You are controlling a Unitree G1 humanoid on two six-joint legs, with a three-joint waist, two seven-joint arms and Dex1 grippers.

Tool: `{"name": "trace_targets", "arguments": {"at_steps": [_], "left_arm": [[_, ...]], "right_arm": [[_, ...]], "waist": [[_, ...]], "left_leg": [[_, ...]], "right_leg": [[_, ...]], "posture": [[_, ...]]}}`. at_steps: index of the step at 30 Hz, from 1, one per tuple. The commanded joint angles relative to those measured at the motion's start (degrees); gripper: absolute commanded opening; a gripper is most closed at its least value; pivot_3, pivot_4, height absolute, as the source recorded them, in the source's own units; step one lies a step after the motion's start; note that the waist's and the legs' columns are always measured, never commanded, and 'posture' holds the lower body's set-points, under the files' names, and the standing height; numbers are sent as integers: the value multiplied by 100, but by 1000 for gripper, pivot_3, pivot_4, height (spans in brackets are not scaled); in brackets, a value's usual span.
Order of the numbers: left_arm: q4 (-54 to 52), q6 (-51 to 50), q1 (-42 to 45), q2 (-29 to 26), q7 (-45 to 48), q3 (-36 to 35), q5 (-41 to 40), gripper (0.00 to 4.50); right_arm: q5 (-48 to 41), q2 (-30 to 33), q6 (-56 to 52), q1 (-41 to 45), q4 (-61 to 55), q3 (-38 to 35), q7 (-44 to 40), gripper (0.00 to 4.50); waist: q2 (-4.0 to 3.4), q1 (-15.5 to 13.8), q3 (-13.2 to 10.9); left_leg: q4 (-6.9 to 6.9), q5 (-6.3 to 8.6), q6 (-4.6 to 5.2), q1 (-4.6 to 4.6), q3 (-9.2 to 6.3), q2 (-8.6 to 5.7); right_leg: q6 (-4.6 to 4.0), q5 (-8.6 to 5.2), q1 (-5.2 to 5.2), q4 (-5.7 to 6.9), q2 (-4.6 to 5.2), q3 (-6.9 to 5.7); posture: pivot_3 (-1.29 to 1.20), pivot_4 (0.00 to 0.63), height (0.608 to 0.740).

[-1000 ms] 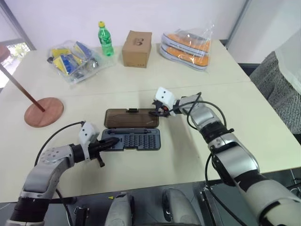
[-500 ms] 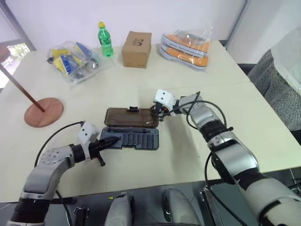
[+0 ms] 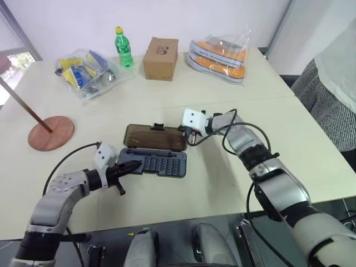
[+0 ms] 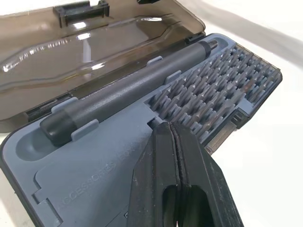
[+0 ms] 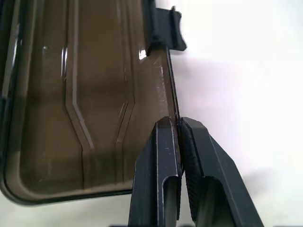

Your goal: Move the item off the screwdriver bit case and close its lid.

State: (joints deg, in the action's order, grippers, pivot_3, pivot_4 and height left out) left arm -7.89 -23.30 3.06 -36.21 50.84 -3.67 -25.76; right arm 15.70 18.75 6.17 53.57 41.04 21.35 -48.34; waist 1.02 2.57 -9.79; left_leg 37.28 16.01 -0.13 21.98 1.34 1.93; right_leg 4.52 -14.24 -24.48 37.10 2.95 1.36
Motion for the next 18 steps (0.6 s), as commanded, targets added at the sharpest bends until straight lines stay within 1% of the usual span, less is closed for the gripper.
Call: {"name": "trace_targets", "arguments": {"at_steps": [1, 7, 12, 18], "left_arm": [[172, -123, 47, -28, -26, -94, -7, 0], [282, -192, 244, -32, -20, -133, -37, 0], [397, -173, 366, -39, 10, -129, -24, 0], [487, -165, 474, -41, 51, -105, -9, 0]], "right_arm": [[208, 142, 393, -145, -727, 24, 309, 57], [475, 376, 697, -610, -1926, -12, 739, 57], [644, 375, 970, -920, -2666, -118, 1324, 57], [909, 373, 1309, -1164, -3090, -110, 1816, 57]], "waist": [[0, 1, 0], [0, 5, 0], [1, 0, -1], [2, -11, -2]], "left_leg": [[0, 0, 0, 0, 1, -1], [0, 0, 0, 4, 1, -1], [0, 0, 0, 7, 0, 0], [2, -1, 0, 13, 0, 0]], "right_leg": [[0, 0, 0, 0, 0, 0], [1, 0, -4, -1, -5, 1], [1, 0, -7, 0, -10, 1], [0, 0, -9, -2, -11, 1]], "posture": [[0, 150, 740], [0, 150, 740], [0, 150, 740], [0, 150, 740]]}}
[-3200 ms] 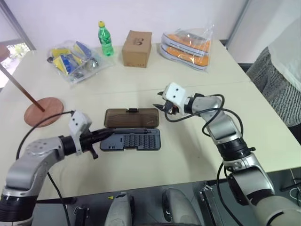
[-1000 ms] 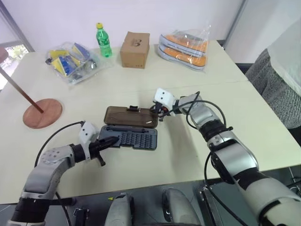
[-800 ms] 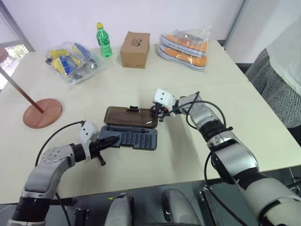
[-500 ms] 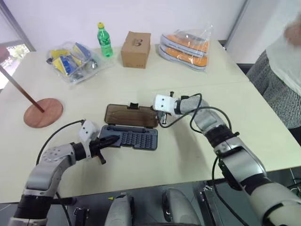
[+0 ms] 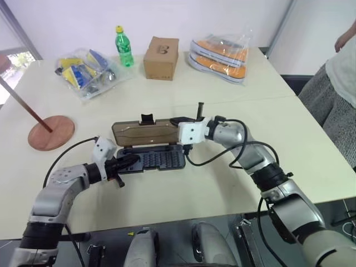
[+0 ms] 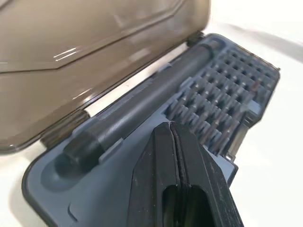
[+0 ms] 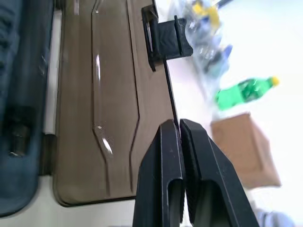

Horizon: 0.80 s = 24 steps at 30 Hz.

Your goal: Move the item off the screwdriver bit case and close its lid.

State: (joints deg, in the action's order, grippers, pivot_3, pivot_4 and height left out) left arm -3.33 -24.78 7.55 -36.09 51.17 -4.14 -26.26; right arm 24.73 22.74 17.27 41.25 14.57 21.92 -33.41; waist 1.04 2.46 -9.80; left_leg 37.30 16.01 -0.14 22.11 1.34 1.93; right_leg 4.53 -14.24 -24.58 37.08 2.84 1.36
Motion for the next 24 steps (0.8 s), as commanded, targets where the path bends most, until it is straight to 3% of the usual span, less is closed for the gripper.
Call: {"name": "trace_targets", "arguments": {"at_steps": [1, 11, 24], "left_arm": [[39, -27, 45, -53, 26, -49, 39, 0], [-73, -238, 219, -88, 155, -29, -50, 0], [-1527, -912, 594, -343, 412, -332, -980, 0]], "right_arm": [[24, -15, 232, 18, -520, -164, 335, 57], [41, 82, 56, -277, -735, -147, 250, 57], [78, 53, 211, -213, -465, -47, 273, 57]], "waist": [[0, -1, 0], [1, 3, 0], [5, 8, -3]], "left_leg": [[0, 0, 0, 0, 0, 0], [0, 0, 0, 2, 1, 0], [1, 0, 0, 8, 0, 0]], "right_leg": [[0, 0, 0, 0, 0, 0], [0, 0, -1, -1, -6, 0], [0, -1, -3, -3, -7, 0]], "posture": [[0, 150, 740], [0, 150, 740], [0, 150, 740]]}}
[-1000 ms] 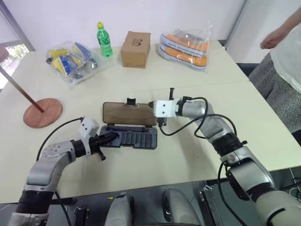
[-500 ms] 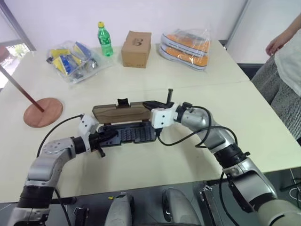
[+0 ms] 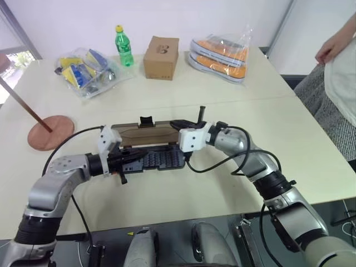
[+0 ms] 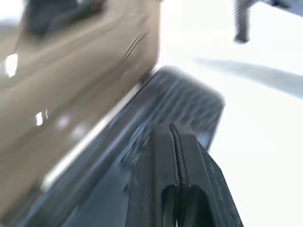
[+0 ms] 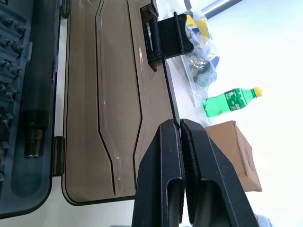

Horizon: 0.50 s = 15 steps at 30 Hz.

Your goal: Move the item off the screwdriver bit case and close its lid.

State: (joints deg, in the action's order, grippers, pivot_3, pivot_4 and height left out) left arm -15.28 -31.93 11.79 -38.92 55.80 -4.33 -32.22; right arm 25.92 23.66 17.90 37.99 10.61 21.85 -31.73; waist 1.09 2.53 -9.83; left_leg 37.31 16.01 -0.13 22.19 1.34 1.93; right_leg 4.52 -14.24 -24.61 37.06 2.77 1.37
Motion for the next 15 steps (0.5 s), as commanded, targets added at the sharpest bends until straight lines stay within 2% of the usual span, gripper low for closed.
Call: {"name": "trace_targets", "arguments": {"at_steps": [1, 4, 8, 15], "left_arm": [[-363, -312, 292, -22, -153, -431, -559, 0], [24, -530, 987, 176, -752, -1003, -971, 0], [649, -474, 1420, 177, -1202, -1361, -819, 0], [1597, -31, 1492, -232, -1034, -1451, -351, 0]], "right_arm": [[-41, -39, 159, 116, -55, -34, 96, 57], [-58, -23, 199, 101, -36, -11, 57, 57], [-65, -17, 217, 87, -29, -3, 37, 57], [-54, -23, 216, 98, -34, -3, 30, 57]], "waist": [[0, 0, 0], [4, -9, -2], [6, 23, -3], [9, 4, -5]], "left_leg": [[0, 0, 0, 0, 0, 0], [4, 0, 0, 0, -1, 0], [8, 0, 0, 0, -1, 0], [4, -4, -5, 2, 1, 1]], "right_leg": [[0, 0, 0, 0, -1, 0], [1, 0, 1, 2, -4, -2], [2, 1, 2, 1, -9, 0], [3, 0, 0, -3, -10, 1]], "posture": [[0, 150, 740], [0, 150, 740], [0, 150, 740], [0, 150, 740]]}}
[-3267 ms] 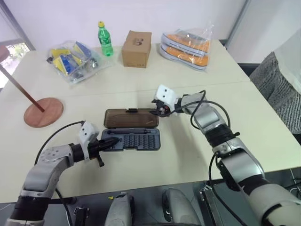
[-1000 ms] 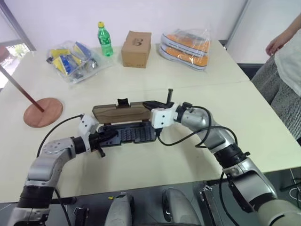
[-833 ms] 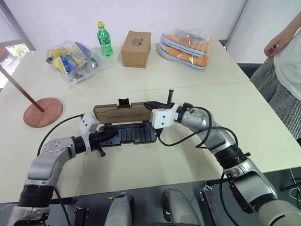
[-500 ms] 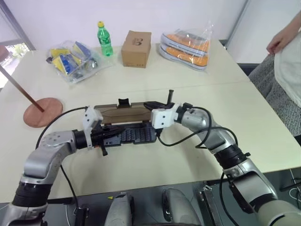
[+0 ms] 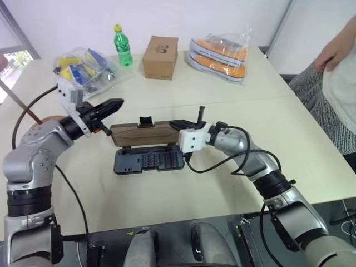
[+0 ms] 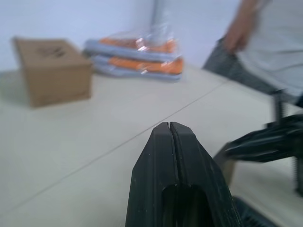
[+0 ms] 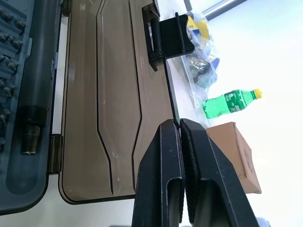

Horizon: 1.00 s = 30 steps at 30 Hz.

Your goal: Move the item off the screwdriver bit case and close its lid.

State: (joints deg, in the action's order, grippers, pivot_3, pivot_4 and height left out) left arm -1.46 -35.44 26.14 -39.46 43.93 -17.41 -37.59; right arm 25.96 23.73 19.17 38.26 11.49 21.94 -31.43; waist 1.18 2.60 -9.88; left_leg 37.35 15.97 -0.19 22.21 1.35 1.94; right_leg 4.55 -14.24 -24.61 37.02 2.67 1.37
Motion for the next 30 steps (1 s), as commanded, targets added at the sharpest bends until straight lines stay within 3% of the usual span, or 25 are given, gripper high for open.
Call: {"name": "trace_targets", "arguments": {"at_steps": [1, 7, 17, 30], "left_arm": [[309, 379, 60, -206, 194, -125, 230, 0], [1248, 989, -47, -324, 682, 194, 771, 0], [2153, 1752, -15, 14, 1188, 822, 1416, 0], [2548, 2027, 184, 140, 1287, 809, 1636, 0]], "right_arm": [[-58, -32, 87, 75, -119, -12, 0, 57], [-71, -15, 72, 73, -132, -19, -33, 57], [-59, -10, 55, 88, -166, -18, -80, 57], [-80, 19, -82, 68, -223, -24, -199, 57]], "waist": [[0, -5, 0], [0, -5, 0], [0, -11, 0], [1, -19, 1]], "left_leg": [[0, 0, -1, 0, 0, 0], [0, -1, -2, 0, 6, 0], [0, -1, -2, 1, 8, 0], [3, -1, -2, 4, 7, 0]], "right_leg": [[0, 0, 0, 0, 1, 0], [-1, 0, 0, 1, 0, -1], [0, 0, -1, 2, 1, -2], [0, 0, -1, 3, 3, -4]], "posture": [[0, 150, 740], [0, 150, 740], [0, 150, 740], [0, 150, 740]]}}
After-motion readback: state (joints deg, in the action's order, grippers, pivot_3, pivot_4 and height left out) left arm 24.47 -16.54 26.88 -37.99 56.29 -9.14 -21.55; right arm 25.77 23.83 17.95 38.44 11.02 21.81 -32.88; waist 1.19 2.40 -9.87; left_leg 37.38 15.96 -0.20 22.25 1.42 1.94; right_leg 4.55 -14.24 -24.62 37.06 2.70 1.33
